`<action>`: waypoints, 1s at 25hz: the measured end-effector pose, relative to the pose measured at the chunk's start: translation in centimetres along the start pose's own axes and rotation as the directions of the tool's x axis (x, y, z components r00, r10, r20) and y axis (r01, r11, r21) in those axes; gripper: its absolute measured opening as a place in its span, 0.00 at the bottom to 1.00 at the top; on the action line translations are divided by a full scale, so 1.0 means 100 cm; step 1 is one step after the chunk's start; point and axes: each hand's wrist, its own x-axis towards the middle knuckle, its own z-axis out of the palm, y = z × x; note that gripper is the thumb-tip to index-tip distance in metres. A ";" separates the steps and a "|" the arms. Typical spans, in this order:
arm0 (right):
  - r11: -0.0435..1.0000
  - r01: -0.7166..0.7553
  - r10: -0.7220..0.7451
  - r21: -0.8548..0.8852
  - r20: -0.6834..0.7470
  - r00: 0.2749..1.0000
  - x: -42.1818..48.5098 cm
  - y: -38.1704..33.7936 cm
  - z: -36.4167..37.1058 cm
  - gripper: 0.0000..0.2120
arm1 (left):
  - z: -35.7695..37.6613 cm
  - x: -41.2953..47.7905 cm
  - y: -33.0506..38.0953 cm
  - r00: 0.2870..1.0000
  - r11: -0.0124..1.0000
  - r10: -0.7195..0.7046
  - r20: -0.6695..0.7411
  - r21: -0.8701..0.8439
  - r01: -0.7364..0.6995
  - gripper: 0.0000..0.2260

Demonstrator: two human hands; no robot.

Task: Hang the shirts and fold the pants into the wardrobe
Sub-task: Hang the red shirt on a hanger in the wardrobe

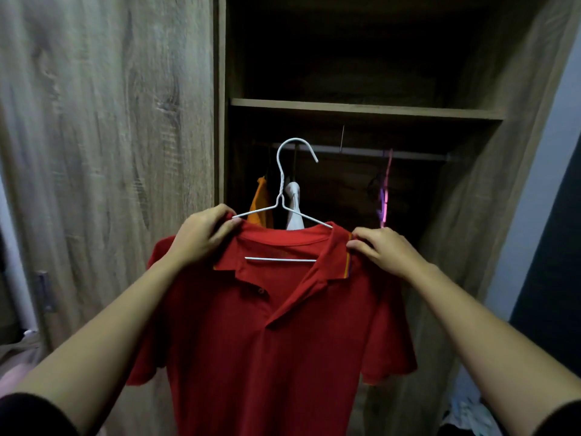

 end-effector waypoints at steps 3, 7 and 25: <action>0.994 -0.011 0.007 -0.113 -0.035 0.999 -0.008 0.009 0.005 0.36 | -0.004 -0.002 -0.003 1.000 0.999 -0.018 -0.002 -0.029 0.017 0.12; 0.995 -0.083 0.089 0.061 -0.107 0.990 -0.020 0.024 0.014 0.31 | -0.013 -0.003 -0.007 0.998 0.996 -0.047 -0.032 -0.075 0.044 0.06; 0.939 -0.066 0.130 0.336 -0.171 0.977 0.075 -0.082 0.001 0.14 | -0.032 -0.021 -0.039 0.946 0.988 -0.146 0.289 -0.005 0.154 0.27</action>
